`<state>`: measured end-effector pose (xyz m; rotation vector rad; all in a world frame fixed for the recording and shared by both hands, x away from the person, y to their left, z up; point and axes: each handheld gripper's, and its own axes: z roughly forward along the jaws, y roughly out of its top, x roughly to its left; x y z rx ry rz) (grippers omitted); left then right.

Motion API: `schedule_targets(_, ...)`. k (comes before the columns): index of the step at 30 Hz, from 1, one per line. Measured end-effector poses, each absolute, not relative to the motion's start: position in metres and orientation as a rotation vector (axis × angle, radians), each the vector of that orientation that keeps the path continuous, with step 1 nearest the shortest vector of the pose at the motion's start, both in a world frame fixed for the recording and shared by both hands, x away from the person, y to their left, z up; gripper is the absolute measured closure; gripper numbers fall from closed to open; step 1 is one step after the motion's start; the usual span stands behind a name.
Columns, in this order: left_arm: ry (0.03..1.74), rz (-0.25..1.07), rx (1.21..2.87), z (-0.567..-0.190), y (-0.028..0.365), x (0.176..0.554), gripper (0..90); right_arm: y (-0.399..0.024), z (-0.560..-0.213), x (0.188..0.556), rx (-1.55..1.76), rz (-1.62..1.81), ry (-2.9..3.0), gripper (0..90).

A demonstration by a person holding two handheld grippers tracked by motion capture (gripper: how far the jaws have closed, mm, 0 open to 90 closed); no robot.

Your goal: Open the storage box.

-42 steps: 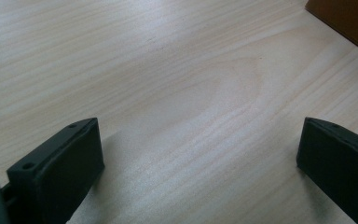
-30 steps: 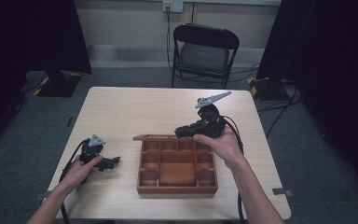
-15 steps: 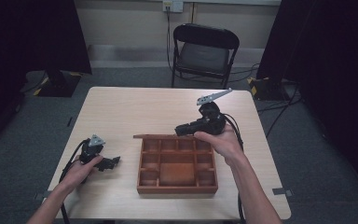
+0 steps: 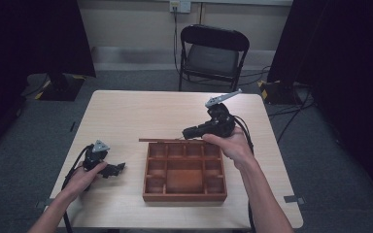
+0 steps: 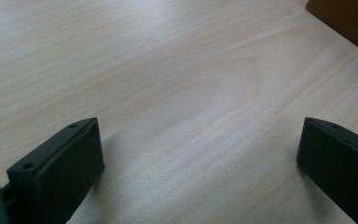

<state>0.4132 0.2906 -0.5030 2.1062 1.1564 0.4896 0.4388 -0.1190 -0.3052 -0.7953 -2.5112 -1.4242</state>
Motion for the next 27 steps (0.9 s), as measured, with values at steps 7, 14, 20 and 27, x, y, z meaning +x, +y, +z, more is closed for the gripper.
schedule_targets(7, 1.156, 0.490, 2.107, -0.5030, 0.2906, 0.4132, 0.0, -0.1194, -0.3054, 0.4397, -0.798, -1.429, -2.501, 82.5)
schedule_targets(14, 1.156, 0.490, 2.106, -0.5031, 0.2906, 0.4132, 0.0, -0.1197, -0.3058, 0.4397, -0.797, -1.432, -2.499, 82.6)
schedule_targets(20, 1.156, 0.489, 2.106, -0.5030, 0.2906, 0.4132, 0.0, -0.1195, -0.3061, 0.4391, -0.792, -1.434, -2.505, 82.6)
schedule_targets(27, 1.156, 0.490, 2.106, -0.5030, 0.2906, 0.4132, 0.0, -0.1195, -0.3062, 0.4385, -0.790, -1.437, -2.508, 82.6)
